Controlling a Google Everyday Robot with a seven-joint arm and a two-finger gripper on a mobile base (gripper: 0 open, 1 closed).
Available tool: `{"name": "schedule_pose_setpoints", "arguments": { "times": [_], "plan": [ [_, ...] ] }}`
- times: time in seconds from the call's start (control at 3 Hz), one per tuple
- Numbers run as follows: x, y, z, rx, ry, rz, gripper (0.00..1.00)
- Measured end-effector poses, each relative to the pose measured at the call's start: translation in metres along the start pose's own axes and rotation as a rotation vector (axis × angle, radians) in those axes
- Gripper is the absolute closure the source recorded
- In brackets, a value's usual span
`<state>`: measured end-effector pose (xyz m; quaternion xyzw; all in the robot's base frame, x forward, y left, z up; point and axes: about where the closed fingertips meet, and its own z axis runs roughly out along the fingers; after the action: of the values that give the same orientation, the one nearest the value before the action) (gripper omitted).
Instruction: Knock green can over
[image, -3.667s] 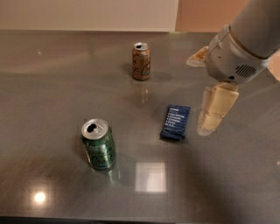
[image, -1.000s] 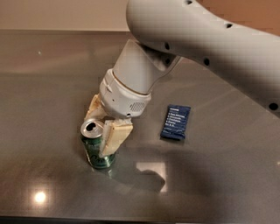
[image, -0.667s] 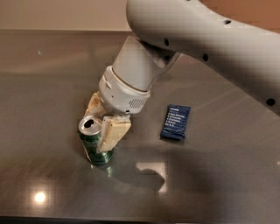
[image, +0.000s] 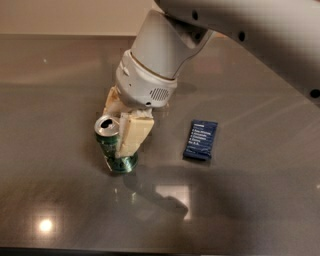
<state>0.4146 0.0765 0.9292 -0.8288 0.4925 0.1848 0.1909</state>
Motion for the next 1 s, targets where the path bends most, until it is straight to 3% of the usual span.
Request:
{"name": "schedule_pose_setpoints", "arguments": {
  "times": [0.33,1.0],
  "plan": [
    [0.011,-0.018,-0.023,0.02,0.128,0.073,1.0],
    [0.06,-0.054,-0.034,0.036,0.434,0.219,1.0]
  ]
}}
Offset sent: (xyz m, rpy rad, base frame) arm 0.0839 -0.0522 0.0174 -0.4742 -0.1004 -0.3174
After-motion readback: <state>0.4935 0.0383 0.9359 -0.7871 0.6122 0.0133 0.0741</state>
